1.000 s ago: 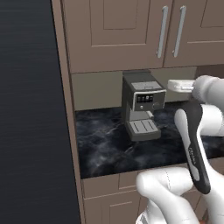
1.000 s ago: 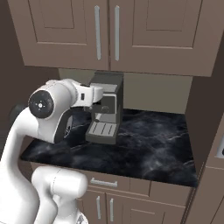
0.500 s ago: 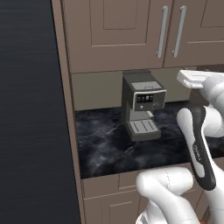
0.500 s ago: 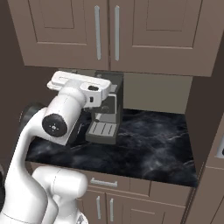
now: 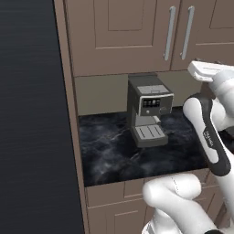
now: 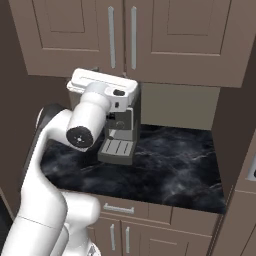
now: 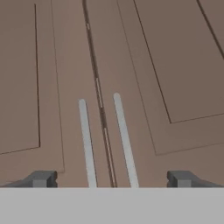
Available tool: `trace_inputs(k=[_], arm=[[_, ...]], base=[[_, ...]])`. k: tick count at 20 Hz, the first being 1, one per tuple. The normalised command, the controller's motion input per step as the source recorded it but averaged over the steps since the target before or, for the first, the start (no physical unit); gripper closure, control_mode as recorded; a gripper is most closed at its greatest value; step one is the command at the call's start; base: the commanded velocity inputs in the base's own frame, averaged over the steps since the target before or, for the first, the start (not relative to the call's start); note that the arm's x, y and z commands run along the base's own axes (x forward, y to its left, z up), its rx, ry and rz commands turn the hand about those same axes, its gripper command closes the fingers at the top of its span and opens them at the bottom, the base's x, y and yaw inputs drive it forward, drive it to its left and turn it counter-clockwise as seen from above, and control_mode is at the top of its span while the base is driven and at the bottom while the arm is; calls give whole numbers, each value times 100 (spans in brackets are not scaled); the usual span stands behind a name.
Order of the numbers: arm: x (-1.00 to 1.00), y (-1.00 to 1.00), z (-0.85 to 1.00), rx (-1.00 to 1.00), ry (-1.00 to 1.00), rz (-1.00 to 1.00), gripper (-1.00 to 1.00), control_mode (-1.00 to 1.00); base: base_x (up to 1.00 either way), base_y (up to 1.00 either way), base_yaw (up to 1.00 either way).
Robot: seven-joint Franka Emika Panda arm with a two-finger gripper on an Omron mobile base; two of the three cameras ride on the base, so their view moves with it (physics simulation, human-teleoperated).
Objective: Move the ketchup and shaker from the cabinet to the dining counter.
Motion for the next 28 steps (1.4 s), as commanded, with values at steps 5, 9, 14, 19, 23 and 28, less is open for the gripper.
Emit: trace_inputs(k=[5,9,14,19,23,28], arm=[[44,-18,24,1,-1,0,-100,-100],[43,-15,15,0,0,0,-100,-100],[42,-2,3,0,0,0,-100,-100],[46,0,0,0,0,0,-100,-100],[53,0,0,0,0,0,-100,-100],[52,-1,0,0,0,0,-100,-100]], base=[[0,0,0],[0,0,0],[0,0,0],[0,0,0],[0,0,0],[0,0,0]])
